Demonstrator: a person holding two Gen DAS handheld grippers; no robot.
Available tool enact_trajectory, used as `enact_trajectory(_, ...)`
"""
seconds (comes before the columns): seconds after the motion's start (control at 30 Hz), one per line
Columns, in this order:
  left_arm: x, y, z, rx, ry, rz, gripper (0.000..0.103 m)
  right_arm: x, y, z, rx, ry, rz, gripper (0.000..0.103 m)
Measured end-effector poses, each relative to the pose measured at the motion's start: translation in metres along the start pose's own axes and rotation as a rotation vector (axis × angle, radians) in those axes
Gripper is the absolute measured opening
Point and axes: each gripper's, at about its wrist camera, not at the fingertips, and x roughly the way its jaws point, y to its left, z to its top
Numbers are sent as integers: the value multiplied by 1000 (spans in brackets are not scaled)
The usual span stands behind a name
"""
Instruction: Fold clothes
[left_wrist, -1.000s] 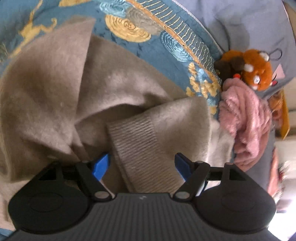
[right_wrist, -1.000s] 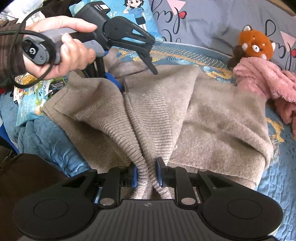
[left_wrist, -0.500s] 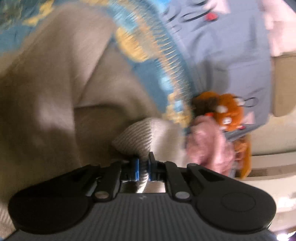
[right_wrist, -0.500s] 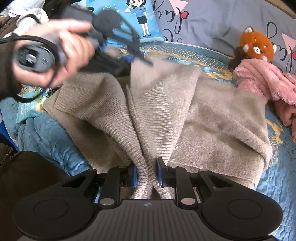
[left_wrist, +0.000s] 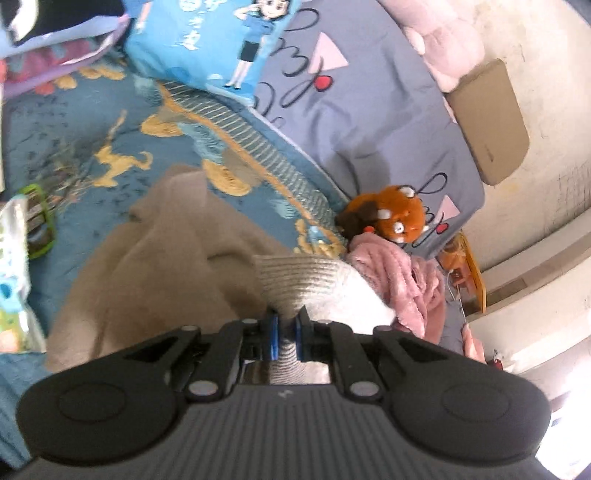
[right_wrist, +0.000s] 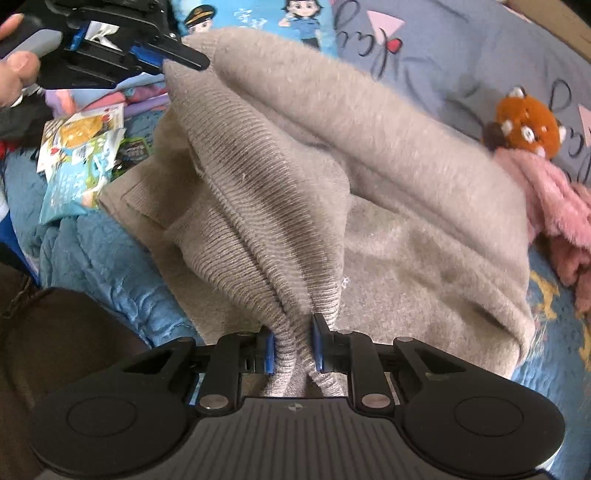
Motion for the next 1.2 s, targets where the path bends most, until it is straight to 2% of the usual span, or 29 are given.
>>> enact_trajectory(0.1, -11, 13, 3, -15, -12, 33, 9, -8, 8, 4, -72, -8, -12, 19)
enact_trajectory(0.23, -25, 36, -3, -88, -39, 73, 9, -18, 20, 10, -169, -18, -29, 19)
enact_trajectory(0.33, -34, 68, -22, -192, -58, 125, 10, -19, 27, 13, -225, -18, -39, 19)
enact_trajectory(0.43, -26, 104, -38, -273, -44, 195, 11, -14, 33, 15, -255, -4, -34, 19)
enact_trajectory(0.57, -3, 117, -37, -297, -15, 195, 13, -6, 34, 14, -242, 21, -47, 19)
enact_trajectory(0.67, 14, 126, -36, -314, 4, 196, 25, -4, 25, 14, -168, 37, -36, 20)
enact_trajectory(0.77, 21, 128, -27, -322, -13, 208, 40, -1, 14, 14, -78, 52, -16, 20)
enact_trajectory(0.8, 22, 129, -25, -328, -16, 208, 51, -1, 11, 14, -50, 55, -9, 20)
enact_trajectory(0.83, 23, 129, -23, -333, -15, 209, 68, 0, 9, 14, -30, 58, -6, 20)
enact_trajectory(0.9, 26, 130, -21, -341, -1, 199, 84, 1, 7, 11, -5, 62, -1, 20)
enact_trajectory(1.0, 25, 126, -21, -326, 25, 197, 91, 1, 6, 9, 15, 63, 4, 21)
enact_trajectory(1.1, 27, 126, -27, -316, 36, 203, 91, 2, 6, 8, 16, 64, 8, 21)
enact_trajectory(1.2, 30, 133, -30, -357, 22, 169, 89, 3, 6, 8, 15, 63, 11, 21)
